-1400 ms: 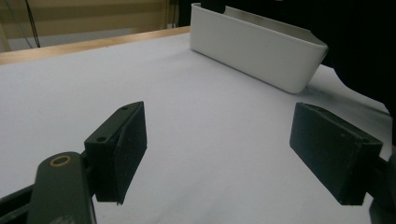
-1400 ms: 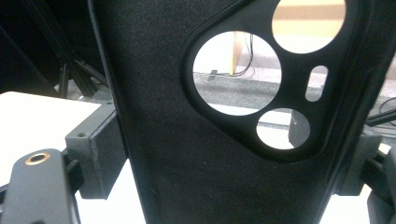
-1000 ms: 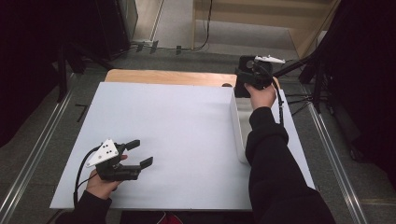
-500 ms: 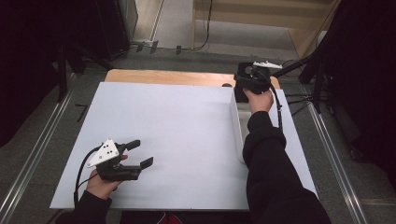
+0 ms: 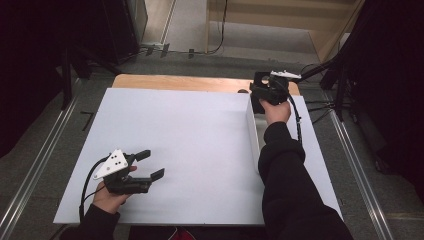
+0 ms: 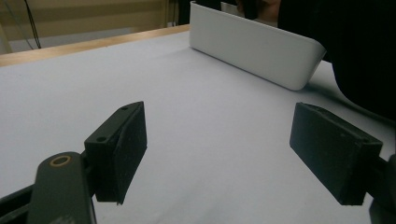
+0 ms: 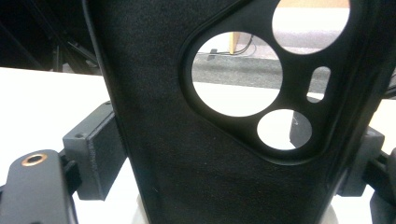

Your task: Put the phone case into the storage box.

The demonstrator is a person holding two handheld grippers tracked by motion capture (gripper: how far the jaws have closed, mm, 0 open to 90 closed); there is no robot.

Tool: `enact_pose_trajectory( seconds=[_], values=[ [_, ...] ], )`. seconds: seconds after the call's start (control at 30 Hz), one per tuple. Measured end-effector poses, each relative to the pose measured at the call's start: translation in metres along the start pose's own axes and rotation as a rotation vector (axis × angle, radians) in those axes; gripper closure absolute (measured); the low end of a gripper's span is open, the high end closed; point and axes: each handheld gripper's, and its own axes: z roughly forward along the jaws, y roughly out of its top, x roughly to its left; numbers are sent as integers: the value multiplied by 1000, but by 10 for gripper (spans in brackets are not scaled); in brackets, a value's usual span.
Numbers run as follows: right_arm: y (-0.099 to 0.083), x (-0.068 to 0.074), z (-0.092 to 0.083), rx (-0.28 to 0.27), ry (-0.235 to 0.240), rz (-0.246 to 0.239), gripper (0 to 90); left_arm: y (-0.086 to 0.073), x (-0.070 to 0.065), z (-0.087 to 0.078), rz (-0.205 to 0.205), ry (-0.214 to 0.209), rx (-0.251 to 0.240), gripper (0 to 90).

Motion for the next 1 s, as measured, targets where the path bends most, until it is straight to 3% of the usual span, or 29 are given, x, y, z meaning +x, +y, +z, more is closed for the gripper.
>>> enact_pose_trajectory(
  seconds=[0.13,0.57,0.63,1.0],
  values=[
    [-2,2,3,30,-9,-16,122,0,0,0,-1,0,0,189],
    [0,2,4,26,-16,-11,77,0,0,0,6,0,2,189],
    [0,1,4,24,-15,2,0,0,0,0,4,-1,1,189],
    [5,-1,-2,6,-32,-5,0,0,-1,1,4,-5,-3,188]
  ],
)
